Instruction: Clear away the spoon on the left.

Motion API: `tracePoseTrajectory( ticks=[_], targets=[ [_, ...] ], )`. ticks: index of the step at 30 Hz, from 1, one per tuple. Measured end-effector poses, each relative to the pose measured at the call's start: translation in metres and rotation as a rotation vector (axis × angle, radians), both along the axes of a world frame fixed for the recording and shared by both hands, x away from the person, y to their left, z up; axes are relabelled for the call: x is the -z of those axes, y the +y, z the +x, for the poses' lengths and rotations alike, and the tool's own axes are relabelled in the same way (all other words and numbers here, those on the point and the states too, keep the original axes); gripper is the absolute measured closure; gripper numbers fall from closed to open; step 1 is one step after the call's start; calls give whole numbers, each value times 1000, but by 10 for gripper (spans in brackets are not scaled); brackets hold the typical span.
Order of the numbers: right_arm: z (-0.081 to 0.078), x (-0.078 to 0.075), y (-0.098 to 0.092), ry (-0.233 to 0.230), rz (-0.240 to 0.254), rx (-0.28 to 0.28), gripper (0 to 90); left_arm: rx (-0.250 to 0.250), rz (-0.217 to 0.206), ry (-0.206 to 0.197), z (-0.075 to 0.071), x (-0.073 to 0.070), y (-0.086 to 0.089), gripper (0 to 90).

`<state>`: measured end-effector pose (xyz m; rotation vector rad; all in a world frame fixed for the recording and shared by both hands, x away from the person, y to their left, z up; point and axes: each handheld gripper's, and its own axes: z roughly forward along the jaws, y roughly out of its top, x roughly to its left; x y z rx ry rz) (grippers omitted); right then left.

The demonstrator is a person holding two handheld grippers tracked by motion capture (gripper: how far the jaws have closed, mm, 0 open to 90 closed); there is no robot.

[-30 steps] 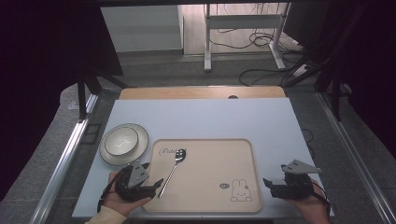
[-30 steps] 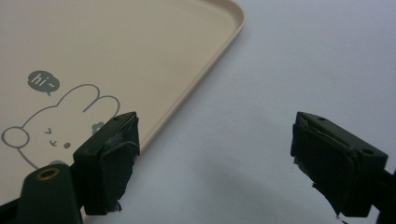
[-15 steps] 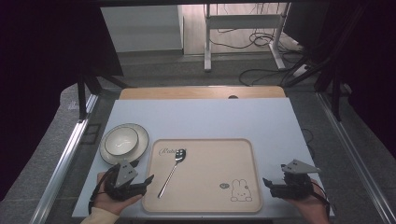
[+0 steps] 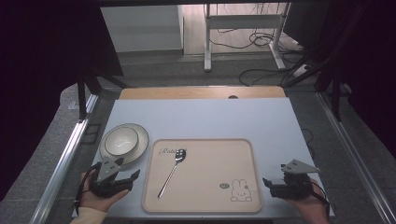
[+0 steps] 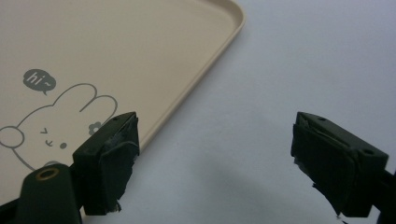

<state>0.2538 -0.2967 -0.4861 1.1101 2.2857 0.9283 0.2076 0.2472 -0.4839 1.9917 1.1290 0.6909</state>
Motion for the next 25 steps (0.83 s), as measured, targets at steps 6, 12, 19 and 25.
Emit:
tracePoseTrajectory(
  ticks=[6, 12, 19, 25],
  targets=[
    [0, 0, 0, -1, -4, 0, 154, 2, 10, 1, 0, 0, 0, 286],
    [0, 0, 0, -2, -3, 1, 154, 2, 11, 0, 0, 0, 0, 286],
    [0, 0, 0, -5, -1, 4, 154, 6, 12, 2, 0, 1, -1, 285],
    [-1, -1, -1, -9, 0, 3, 154, 8, 16, 1, 1, 1, -2, 285]
  ],
)
